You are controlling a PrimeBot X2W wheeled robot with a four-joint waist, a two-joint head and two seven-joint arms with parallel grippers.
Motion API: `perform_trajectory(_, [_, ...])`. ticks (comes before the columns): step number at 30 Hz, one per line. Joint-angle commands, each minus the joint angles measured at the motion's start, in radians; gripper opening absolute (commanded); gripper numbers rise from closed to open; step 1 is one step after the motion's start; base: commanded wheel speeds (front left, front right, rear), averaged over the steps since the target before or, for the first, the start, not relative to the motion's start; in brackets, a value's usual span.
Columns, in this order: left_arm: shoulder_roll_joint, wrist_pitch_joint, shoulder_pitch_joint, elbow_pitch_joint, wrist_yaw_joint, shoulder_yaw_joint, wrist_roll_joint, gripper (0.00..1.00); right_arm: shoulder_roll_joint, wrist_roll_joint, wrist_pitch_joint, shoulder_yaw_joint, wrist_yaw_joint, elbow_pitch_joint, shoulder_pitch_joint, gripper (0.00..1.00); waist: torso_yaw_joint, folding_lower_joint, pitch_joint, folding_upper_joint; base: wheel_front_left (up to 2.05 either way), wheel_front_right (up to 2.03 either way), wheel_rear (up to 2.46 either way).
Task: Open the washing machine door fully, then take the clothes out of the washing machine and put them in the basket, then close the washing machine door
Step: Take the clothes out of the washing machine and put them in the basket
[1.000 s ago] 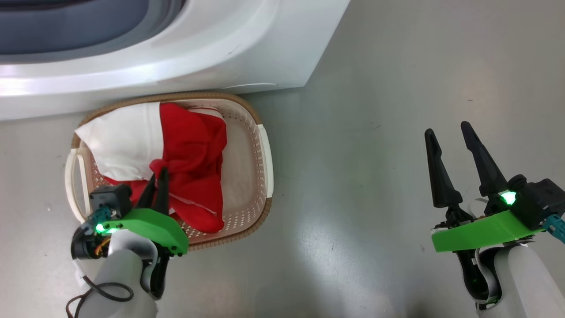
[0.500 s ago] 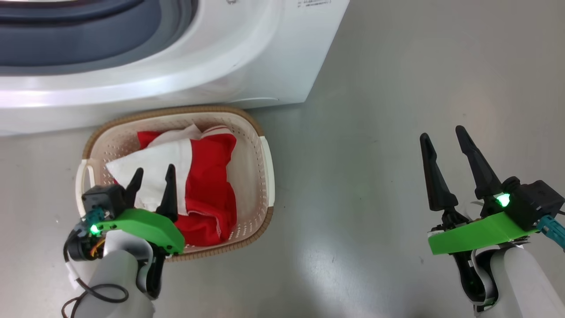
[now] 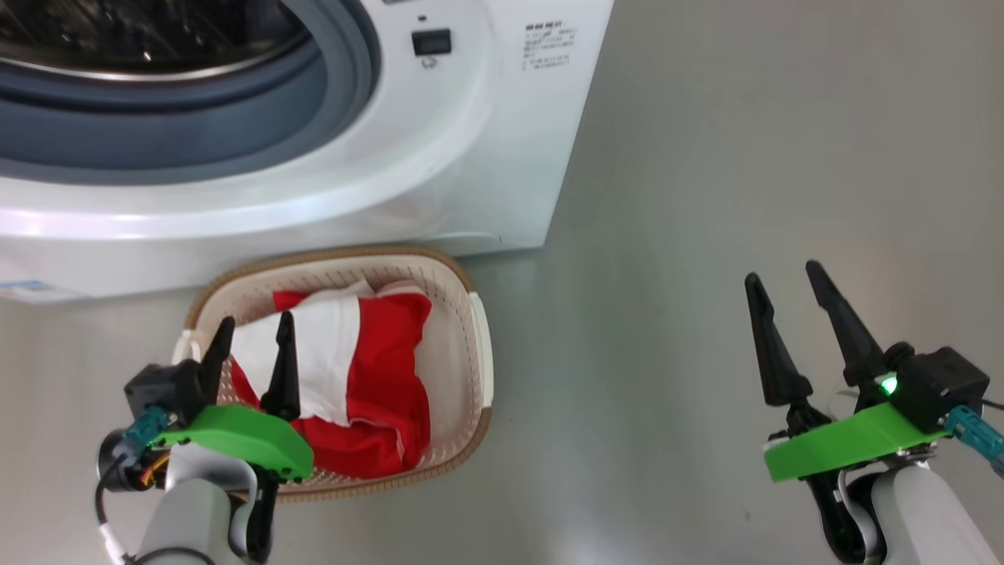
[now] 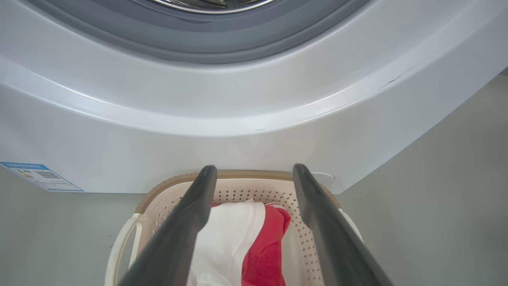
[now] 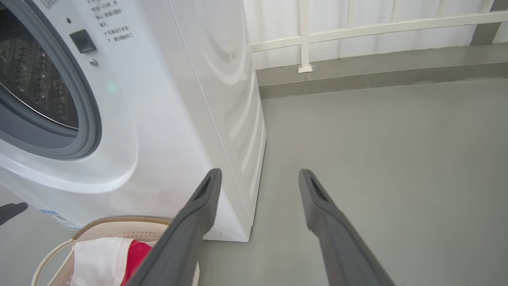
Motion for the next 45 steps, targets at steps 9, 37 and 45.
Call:
perform_trajectory(9, [0.028,-0.005,0.116,-0.165,-0.016,0.045,0.033,1.0,-0.02,0.014,-0.006,0.017,0.007,-0.005,0.068,1.0,0.014,0.0,-0.138,0.0,0.0,0.0,0.0])
perform_trajectory(37, [0.028,-0.005,0.468,-0.491,-0.019,0.065,0.047,1.0,-0.031,0.029,-0.006,-0.042,0.007,-0.022,0.26,1.0,0.027,0.0,-0.335,0.0,0.0,0.0,0.0])
perform_trajectory(45, [0.028,-0.005,0.515,-0.516,-0.019,0.07,0.031,1.0,-0.028,0.026,-0.006,-0.058,0.007,-0.038,0.314,1.0,0.029,0.0,-0.357,0.0,0.0,0.0,0.0])
